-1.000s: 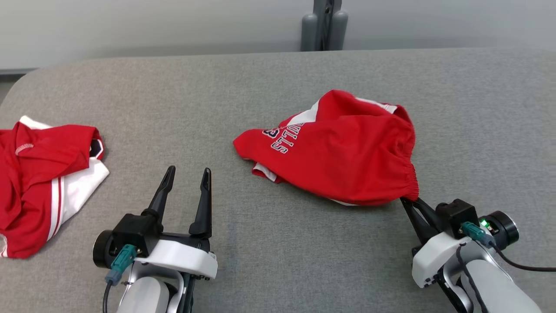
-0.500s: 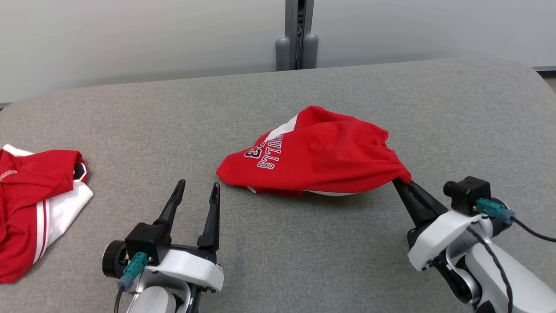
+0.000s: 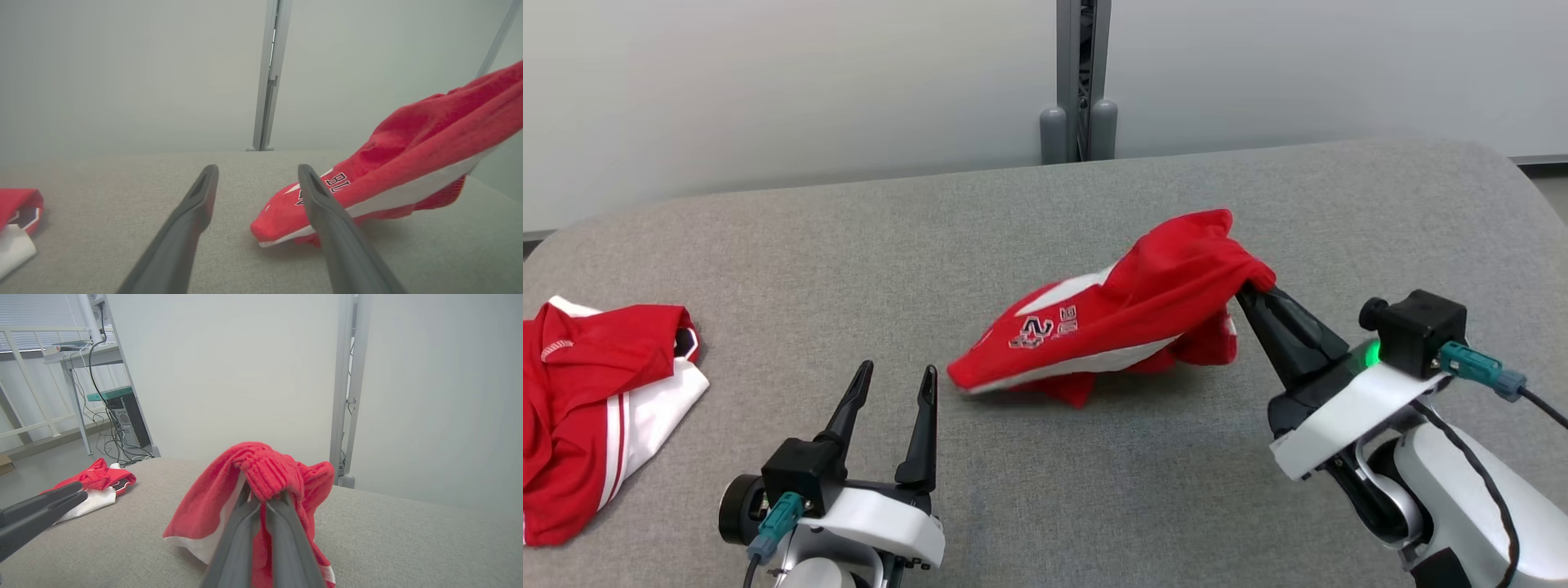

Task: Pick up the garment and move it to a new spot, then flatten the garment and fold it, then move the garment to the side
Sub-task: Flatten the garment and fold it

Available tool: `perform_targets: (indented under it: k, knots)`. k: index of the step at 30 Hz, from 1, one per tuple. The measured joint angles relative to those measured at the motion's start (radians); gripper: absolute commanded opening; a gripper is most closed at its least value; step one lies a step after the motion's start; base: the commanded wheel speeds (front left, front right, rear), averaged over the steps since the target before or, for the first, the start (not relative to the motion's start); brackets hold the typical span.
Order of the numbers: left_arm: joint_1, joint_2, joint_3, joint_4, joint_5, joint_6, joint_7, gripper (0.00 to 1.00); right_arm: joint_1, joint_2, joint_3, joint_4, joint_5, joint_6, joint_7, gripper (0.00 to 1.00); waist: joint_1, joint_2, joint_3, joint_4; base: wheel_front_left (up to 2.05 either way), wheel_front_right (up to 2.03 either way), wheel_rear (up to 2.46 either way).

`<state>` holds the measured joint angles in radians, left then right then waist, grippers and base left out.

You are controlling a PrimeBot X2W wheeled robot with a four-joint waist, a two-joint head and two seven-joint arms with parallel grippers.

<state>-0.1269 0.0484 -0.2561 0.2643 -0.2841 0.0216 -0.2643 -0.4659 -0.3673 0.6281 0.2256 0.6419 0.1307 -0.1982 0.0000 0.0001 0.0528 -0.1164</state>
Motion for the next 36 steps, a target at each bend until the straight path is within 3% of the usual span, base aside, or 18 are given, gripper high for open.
perform_targets:
  k: [11, 16, 23, 32, 36]
  knots:
    - [0.019, 0.0, -0.011, -0.005, -0.015, 0.009, 0.0, 1.0, -0.011, 0.0, -0.035, -0.319, 0.055, 0.0, 0.096, 0.0, 0.0, 0.0, -0.037, -0.008, 0.0, 0.0, 0.0]
    - [0.021, 0.0, -0.018, -0.008, -0.016, 0.012, 0.0, 1.0, 0.009, -0.003, -0.116, -0.368, 0.056, 0.0, 0.209, 0.0, 0.0, 0.0, -0.04, -0.001, 0.0, 0.0, 0.0]
    - [0.022, 0.0, -0.035, -0.01, -0.023, 0.012, 0.0, 1.0, 0.026, -0.032, -0.241, -0.322, -0.149, 0.0, 0.347, 0.0, 0.0, 0.0, -0.035, 0.029, 0.0, 0.0, 0.0]
    - [0.034, 0.0, -0.032, -0.01, -0.025, 0.014, 0.0, 1.0, 0.018, -0.068, -0.42, -0.269, -0.384, 0.0, 0.402, 0.0, 0.0, 0.0, -0.033, 0.06, 0.0, 0.0, 0.0]
    - [0.034, 0.0, -0.04, -0.011, -0.026, 0.014, 0.0, 1.0, -0.019, -0.086, -0.431, -0.269, -0.473, 0.0, 0.403, 0.0, 0.0, 0.0, -0.032, 0.078, 0.0, 0.0, 0.0]
